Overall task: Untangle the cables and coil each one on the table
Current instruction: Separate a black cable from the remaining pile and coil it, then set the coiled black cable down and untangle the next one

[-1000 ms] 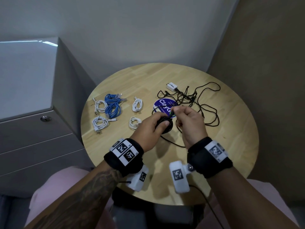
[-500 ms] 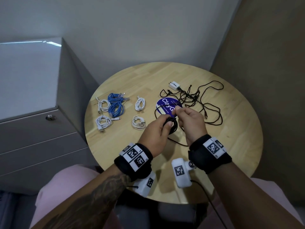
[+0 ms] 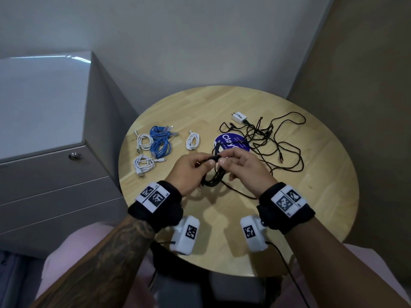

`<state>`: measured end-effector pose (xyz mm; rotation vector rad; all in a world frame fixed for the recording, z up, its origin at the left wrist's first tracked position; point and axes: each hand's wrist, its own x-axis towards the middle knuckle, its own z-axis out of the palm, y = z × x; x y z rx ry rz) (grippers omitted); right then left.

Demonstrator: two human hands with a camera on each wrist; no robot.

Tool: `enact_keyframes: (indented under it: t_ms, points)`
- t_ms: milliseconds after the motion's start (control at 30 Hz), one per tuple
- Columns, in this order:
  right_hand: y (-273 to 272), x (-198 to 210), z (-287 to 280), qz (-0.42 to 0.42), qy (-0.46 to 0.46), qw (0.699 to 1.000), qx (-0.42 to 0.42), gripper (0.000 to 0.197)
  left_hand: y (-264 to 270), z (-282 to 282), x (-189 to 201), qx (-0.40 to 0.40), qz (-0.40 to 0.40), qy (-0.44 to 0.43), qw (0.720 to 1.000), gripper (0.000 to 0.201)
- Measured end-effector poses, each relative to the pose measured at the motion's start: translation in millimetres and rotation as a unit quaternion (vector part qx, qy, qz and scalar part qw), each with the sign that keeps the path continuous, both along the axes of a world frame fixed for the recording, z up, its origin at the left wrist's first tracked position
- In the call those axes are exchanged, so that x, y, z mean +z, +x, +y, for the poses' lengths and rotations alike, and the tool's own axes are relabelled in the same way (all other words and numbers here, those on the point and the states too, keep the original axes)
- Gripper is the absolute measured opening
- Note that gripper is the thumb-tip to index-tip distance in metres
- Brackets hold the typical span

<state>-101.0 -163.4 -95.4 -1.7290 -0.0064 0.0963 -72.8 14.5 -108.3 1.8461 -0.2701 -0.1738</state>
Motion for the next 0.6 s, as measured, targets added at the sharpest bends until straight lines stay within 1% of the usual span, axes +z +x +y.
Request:
enact_keyframes:
  t_ms: [67, 133, 200, 267, 333, 400, 467, 533, 600]
  points:
    - [-1, -5, 5, 0.017, -0.014, 1.0, 0.02, 0.016, 5, 16, 3, 0.015, 0.012, 0.046, 0.999, 0.015]
    - [0, -8, -1, 0.036, -0.058, 0.998, 0.015, 0.019, 17, 40, -1, 0.064, 0.03, 0.114, 0.991, 0.013]
    - [3, -9, -17, 0.032, -0.134, 0.99, -0.018, 0.019, 28, 67, -7, 0.109, 0.062, 0.172, 0.977, 0.013]
    - [7, -9, -34, 0.015, -0.185, 0.981, -0.061, 0.016, 37, 86, -17, 0.142, 0.102, 0.197, 0.965, 0.013]
    - [13, -13, -51, 0.005, -0.225, 0.968, -0.111, 0.013, 39, 94, -27, 0.168, 0.127, 0.216, 0.953, 0.014]
    - [18, -19, -67, -0.007, -0.292, 0.944, -0.154, 0.012, 38, 95, -38, 0.193, 0.144, 0.211, 0.947, 0.025]
    - [21, -26, -79, -0.011, -0.354, 0.919, -0.175, 0.007, 38, 94, -45, 0.218, 0.151, 0.195, 0.944, 0.029]
    - [22, -34, -86, 0.038, -0.383, 0.908, -0.166, 0.006, 36, 90, -42, 0.235, 0.164, 0.153, 0.946, 0.027]
    - [21, -45, -89, 0.104, -0.407, 0.898, -0.129, 0.019, 34, 86, -37, 0.239, 0.191, 0.11, 0.946, 0.024]
